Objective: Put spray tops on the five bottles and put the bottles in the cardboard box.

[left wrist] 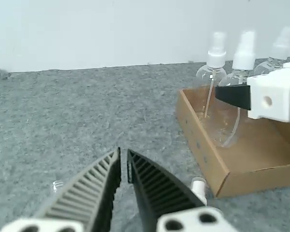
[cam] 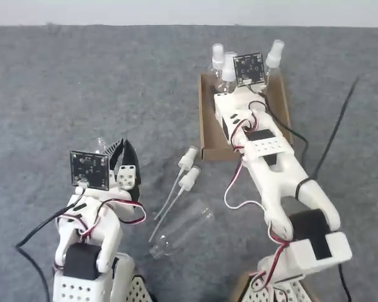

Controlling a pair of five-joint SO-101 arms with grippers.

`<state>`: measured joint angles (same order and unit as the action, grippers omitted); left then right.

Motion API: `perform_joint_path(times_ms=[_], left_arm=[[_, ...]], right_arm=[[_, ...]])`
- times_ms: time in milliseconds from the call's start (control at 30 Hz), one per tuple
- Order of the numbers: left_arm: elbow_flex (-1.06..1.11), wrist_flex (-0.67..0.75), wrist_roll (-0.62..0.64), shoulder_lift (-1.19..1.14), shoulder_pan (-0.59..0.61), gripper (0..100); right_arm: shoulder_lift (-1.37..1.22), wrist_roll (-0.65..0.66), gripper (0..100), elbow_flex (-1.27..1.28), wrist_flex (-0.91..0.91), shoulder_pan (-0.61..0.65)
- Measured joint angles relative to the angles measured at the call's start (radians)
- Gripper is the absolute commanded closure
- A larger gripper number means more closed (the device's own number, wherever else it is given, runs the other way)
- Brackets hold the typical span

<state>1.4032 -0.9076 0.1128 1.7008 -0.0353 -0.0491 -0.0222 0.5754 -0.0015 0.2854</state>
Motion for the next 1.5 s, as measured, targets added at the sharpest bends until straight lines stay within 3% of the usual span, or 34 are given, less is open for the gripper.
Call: perform_joint_path(times_ms=[900, 1133, 1500], left_arm=[[0.0, 0.0, 0.0, 0.0, -0.002, 99], [0.0, 0.0, 0.0, 0.0, -0.002, 99], [0.0, 0.0, 0.0, 0.0, -0.002, 99]], right_arm=[[-0.058, -0.003, 99.3, -0.003, -0.018, -0.002], [-0.057, -0.003, 99.3, 0.095, -0.17, 0.006], [-0.055, -0.003, 99.1, 0.109, -0.186, 0.011]])
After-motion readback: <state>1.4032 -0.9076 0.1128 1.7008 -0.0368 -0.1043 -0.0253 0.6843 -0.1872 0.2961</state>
